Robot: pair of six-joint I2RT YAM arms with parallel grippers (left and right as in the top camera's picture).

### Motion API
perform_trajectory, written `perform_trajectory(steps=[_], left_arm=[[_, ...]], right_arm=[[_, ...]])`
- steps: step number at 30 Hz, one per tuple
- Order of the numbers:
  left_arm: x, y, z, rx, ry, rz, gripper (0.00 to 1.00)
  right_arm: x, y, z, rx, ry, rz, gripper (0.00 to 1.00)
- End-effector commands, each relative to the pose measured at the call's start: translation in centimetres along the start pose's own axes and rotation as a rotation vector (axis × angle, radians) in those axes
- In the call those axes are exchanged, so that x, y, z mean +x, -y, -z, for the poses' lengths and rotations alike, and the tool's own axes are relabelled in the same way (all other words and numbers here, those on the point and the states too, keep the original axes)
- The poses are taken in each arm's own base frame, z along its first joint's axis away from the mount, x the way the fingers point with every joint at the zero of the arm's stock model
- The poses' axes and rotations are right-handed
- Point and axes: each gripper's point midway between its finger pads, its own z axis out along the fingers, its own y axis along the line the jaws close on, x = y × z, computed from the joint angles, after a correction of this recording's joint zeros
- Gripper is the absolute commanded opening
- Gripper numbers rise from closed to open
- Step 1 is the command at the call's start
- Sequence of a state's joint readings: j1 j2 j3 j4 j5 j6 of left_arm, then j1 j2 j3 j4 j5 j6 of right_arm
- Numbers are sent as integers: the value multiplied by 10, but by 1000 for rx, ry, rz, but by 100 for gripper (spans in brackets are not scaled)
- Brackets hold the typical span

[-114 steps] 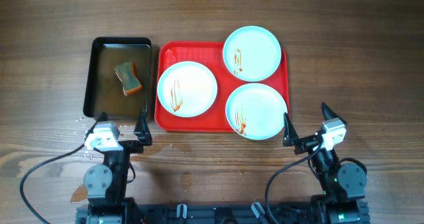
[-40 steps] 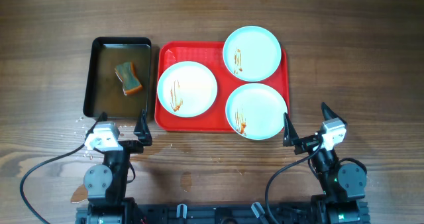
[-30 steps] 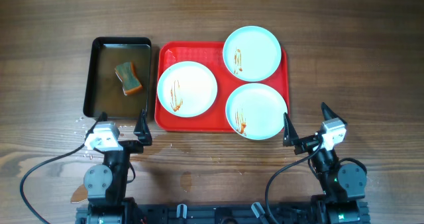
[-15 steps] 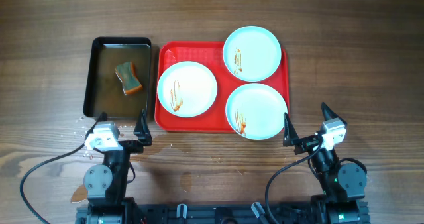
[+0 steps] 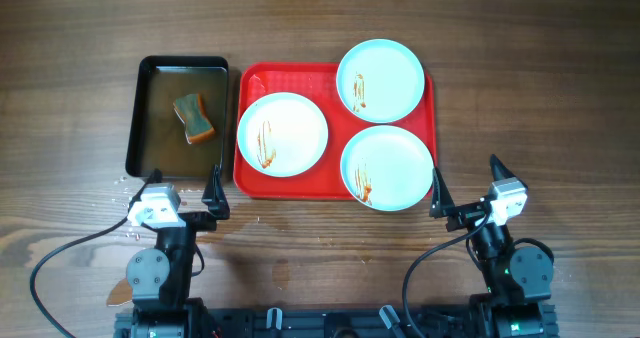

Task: Clean dirty plates on tray and stack at the side
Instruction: 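Reach left gripper to sponge and right gripper to top-left plate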

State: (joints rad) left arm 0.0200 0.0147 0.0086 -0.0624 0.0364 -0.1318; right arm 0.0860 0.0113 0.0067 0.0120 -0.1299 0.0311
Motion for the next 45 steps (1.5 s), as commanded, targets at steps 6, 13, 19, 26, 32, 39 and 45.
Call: perform_trajectory(steps=[6,13,19,26,32,39,45], left_arm=[[-42,8,6,23,100,36,100],[-90,30,-12,52,-106,50,100],[-107,37,-36,30,-315,88,100],[-73,57,-50,101,-671,168,100],[-31,78,-56,215,-872,298,100],[-23,76,-65,197,-898,354,100],[-22,34,-78,-122,-927,413,100]], right_arm=[[-22,3,2,16,39,-72,100],[-75,-6,-13,-36,-6,-27,100],[-100,-26,-58,-178,-186,-62,100],[-89,-53,-109,-360,-636,-237,100],[-62,-74,-159,-545,-689,-352,100],[-23,-86,-170,-589,-831,-594,100],[-24,-75,-179,-417,-871,-505,95]])
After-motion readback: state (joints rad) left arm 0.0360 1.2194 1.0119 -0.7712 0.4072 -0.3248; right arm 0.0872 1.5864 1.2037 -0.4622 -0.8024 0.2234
